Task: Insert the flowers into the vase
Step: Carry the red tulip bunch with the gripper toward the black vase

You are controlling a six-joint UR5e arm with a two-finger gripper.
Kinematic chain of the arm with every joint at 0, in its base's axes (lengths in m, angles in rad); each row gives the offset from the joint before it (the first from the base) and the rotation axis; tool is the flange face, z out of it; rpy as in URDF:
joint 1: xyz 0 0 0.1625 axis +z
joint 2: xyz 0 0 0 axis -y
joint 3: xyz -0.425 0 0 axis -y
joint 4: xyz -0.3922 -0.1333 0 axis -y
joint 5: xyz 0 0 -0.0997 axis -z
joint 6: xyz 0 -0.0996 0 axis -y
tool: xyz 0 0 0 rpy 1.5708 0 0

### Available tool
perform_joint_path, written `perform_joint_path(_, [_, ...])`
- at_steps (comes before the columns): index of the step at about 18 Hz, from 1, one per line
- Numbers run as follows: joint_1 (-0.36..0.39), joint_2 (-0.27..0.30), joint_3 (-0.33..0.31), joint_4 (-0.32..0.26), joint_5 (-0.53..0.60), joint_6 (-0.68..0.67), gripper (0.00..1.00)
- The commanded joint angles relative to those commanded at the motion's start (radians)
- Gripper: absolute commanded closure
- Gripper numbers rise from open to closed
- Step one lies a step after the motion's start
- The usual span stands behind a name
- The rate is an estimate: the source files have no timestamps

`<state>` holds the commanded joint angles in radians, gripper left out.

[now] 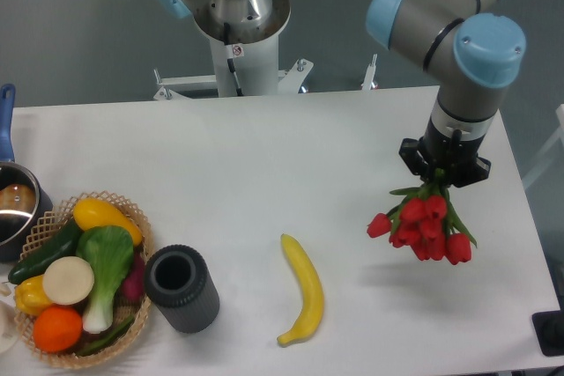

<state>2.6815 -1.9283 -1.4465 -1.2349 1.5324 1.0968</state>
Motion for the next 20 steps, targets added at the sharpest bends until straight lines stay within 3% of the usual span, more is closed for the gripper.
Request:
perform_joint_path(3, [-0.028,0.018,0.002,-0.002,-0.012,-0.014,1.00])
perform_joint_path(9, [-0.055,0.115,-0.041,0.032,-0.211,-0.087,1.00])
perform_joint_path(11, [-0.071,0.150,-0.069,0.116,-0.305,-0.104,1.00])
perform_joint_path(15, [-0.097,0.210,-0.192,0.427,-0.559,-0.211,1.00])
perform_joint_path(16, [-0.097,0.213,-0.205,0.477,-0.612,-0.248,1.00])
perform_joint_path(17, [-0.104,0.212,-0.207,0.501,-0.656,-0.264,1.00])
perform_joint_path(20, [-0.111,0.201,-0.206,0.506,-0.817,-0.265,1.00])
